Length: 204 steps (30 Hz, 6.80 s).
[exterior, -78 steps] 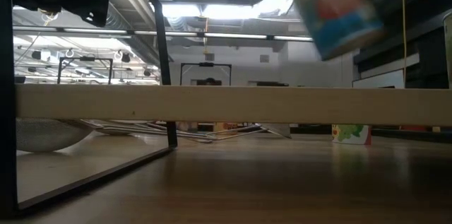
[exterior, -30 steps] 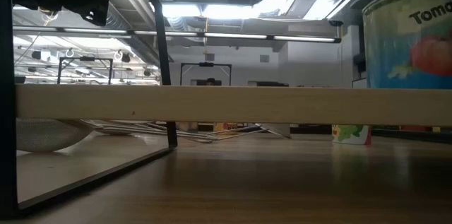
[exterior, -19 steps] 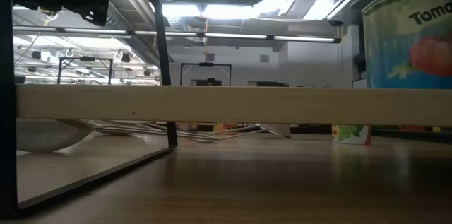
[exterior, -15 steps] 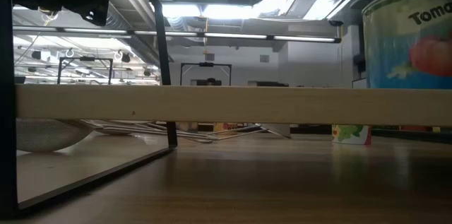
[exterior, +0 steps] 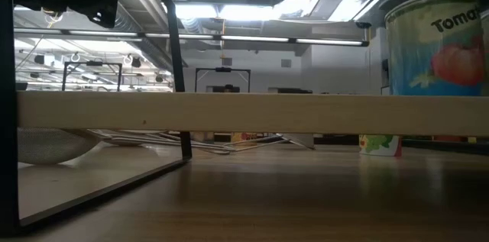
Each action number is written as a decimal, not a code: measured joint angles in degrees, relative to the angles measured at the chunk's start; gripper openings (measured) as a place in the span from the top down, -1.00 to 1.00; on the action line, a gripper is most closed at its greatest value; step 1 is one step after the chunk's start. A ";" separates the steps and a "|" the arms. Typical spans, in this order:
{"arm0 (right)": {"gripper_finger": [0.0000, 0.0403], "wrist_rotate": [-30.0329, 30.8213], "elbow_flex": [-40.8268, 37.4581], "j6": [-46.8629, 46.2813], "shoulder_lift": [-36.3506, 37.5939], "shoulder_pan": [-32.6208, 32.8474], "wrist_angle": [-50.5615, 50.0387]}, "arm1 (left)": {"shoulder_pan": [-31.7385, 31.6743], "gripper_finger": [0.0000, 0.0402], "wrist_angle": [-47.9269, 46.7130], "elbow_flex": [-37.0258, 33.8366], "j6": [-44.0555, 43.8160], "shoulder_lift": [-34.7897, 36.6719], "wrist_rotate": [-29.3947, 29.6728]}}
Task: Pick and place cans onto a shelf
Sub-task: Put the canned tomatoes on the shelf, then put the canned pineapple rings on the shelf
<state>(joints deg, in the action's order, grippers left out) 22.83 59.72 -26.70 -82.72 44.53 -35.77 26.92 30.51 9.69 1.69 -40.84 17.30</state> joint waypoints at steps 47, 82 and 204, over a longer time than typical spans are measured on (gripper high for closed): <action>0.27 7.03 19.41 25.09 -0.04 -23.61 -13.83 | 0.02 0.66 -0.01 0.00 0.00 -0.02 0.00; 0.27 -29.99 19.39 41.90 -29.65 -68.00 22.58 | 0.00 0.66 -0.05 0.00 -0.02 -0.02 -0.42; 0.96 -13.72 24.35 -27.20 -23.63 -10.08 -0.86 | 0.02 0.66 -1.52 0.00 -1.64 -0.04 -0.48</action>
<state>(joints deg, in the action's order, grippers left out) 9.11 84.07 -53.90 -106.34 34.46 -36.63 26.94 28.99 9.69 0.05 -40.88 16.82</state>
